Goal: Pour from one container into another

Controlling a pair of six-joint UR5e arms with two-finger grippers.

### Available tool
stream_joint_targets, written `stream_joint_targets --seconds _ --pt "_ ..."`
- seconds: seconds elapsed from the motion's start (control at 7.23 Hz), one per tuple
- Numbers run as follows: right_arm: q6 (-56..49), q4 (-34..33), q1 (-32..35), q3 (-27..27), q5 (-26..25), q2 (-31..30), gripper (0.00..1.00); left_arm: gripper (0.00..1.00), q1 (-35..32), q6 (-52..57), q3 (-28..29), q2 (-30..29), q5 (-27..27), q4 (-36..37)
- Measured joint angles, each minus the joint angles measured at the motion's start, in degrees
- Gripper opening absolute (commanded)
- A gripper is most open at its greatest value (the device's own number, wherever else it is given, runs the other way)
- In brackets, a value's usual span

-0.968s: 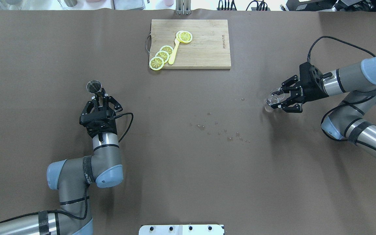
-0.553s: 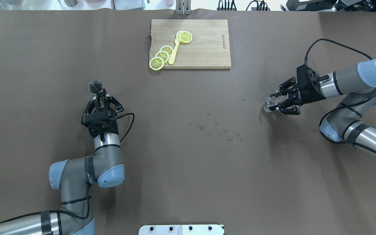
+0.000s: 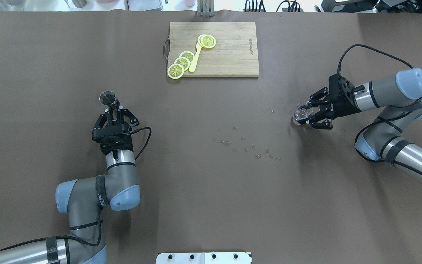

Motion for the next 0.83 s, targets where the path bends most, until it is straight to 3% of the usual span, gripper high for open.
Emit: stream_joint_targets --seconds 0.28,0.83 --pt "0.03 0.00 -0.04 -0.20 -0.22 0.14 0.99 0.41 0.04 0.07 0.11 -0.09 -0.02 0.00" --pt "0.54 0.00 0.17 -0.20 -0.24 0.19 0.99 0.50 0.42 0.32 0.24 -0.11 -0.07 0.02"
